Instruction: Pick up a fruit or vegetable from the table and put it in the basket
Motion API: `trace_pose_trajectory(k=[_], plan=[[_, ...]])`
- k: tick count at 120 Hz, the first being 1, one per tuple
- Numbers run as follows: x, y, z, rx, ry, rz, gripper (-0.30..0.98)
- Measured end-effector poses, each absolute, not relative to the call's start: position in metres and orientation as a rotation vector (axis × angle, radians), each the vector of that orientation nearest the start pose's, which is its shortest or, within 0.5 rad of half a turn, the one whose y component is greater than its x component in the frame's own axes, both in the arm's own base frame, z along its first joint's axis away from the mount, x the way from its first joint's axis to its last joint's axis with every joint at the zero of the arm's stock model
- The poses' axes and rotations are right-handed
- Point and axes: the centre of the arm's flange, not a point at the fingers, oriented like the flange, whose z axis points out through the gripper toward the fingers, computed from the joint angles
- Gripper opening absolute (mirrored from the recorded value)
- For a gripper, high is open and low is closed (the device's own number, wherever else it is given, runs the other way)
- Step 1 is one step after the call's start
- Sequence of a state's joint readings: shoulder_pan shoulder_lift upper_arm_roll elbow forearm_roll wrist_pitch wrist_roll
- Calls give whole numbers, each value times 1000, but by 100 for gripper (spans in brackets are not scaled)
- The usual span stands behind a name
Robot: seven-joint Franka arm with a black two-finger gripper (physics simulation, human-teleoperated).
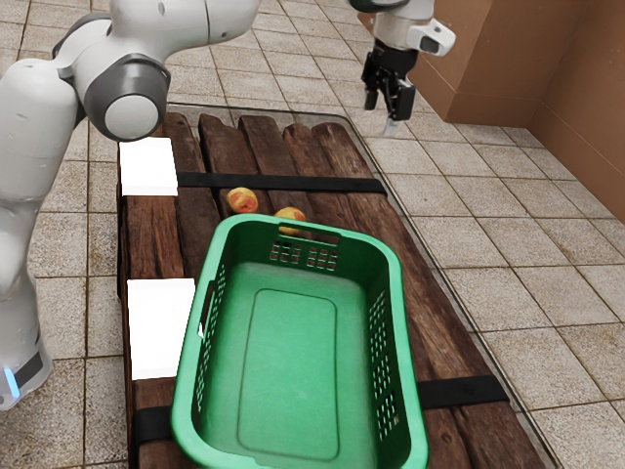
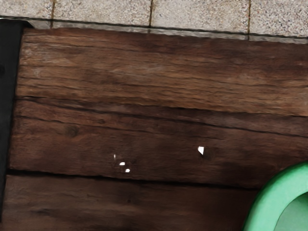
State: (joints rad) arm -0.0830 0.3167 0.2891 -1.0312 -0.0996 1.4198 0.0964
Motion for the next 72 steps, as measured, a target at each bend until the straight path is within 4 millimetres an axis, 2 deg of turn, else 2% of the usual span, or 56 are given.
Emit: trace_pose_trajectory(k=[28, 36, 41, 49, 61, 72], plan=[[623, 75, 680, -3130, -93, -164, 69], [618, 62, 691, -3136, -96, -188, 69], [617, 54, 689, -3142, -119, -170, 69], [617, 56, 659, -3156, -201, -66, 68], [602, 80, 595, -3178, -371, 86, 69], [588, 99, 550, -3170, -514, 147, 69]])
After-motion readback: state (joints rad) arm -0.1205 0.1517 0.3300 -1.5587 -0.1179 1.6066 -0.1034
